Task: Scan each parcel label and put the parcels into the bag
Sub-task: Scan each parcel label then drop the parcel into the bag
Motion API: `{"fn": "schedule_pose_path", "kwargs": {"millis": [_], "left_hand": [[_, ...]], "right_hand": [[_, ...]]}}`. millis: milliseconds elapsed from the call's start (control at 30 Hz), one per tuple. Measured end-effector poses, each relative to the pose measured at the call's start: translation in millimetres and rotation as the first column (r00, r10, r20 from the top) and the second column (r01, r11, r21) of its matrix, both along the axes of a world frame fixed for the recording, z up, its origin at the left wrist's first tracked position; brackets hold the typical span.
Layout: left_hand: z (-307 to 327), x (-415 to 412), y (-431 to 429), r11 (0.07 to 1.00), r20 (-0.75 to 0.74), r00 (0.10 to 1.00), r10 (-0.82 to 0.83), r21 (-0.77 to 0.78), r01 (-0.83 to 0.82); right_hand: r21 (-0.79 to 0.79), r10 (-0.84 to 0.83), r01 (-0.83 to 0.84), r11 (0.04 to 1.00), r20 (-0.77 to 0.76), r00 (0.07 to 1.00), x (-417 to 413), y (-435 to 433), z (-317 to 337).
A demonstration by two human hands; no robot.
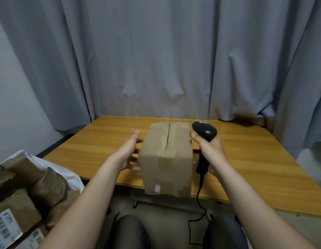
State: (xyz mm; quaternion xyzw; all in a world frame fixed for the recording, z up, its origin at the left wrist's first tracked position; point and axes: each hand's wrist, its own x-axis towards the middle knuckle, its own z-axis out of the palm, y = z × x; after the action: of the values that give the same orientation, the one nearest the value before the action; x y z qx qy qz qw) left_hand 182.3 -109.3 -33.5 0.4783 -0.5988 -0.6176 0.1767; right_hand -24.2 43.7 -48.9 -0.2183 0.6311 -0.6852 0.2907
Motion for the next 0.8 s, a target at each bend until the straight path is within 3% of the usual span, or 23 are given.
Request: {"fn": "schedule_pose_path", "kwargs": {"millis": [100,200,300,367,433,500,667,800], "left_hand": [[-6.4,-4.1,4.1,0.997,0.120,0.991,-0.061,-0.032,0.065],[-4.3,-7.8,6.9,0.988,0.111,0.991,-0.081,-0.122,0.094],[1.0,-6.5,5.0,0.970,-0.030,0.994,-0.106,-0.224,0.097],[4.7,-5.3,5.6,0.966,-0.173,0.984,-0.032,-0.259,-0.014],[8.5,-3.9,0.0,0.973,-0.329,0.938,0.105,-0.162,-0.166],[9.9,-4.0,-5.1,0.978,-0.393,0.905,0.166,-0.051,-0.202],[-2.3,-5.8,8.3,0.970,-0.203,0.976,0.084,-0.207,-0.126],[-4.1,3.1,5.6,0.987,-0.205,0.976,0.077,-0.121,-0.104]], "right_hand": [[0.047,0.054,-0.055,0.997,0.017,0.998,0.6,-0.9,-1.6],[0.056,0.057,-0.053,0.997,-0.079,0.995,0.7,-5.6,0.3],[-0.035,0.012,-0.015,0.999,-0.074,0.997,-2.2,-7.5,4.6],[-0.130,0.012,-0.010,0.991,0.011,1.000,-4.2,-6.6,7.9],[-0.183,0.018,-0.005,0.983,0.070,0.997,-5.4,-6.3,9.1],[-0.173,-0.004,0.020,0.985,0.094,0.996,-5.6,-6.8,5.6],[-0.117,0.012,-0.001,0.993,0.093,0.996,3.2,-8.7,-8.3],[-0.093,0.035,-0.026,0.995,0.094,0.995,2.7,-4.3,-9.4]]}}
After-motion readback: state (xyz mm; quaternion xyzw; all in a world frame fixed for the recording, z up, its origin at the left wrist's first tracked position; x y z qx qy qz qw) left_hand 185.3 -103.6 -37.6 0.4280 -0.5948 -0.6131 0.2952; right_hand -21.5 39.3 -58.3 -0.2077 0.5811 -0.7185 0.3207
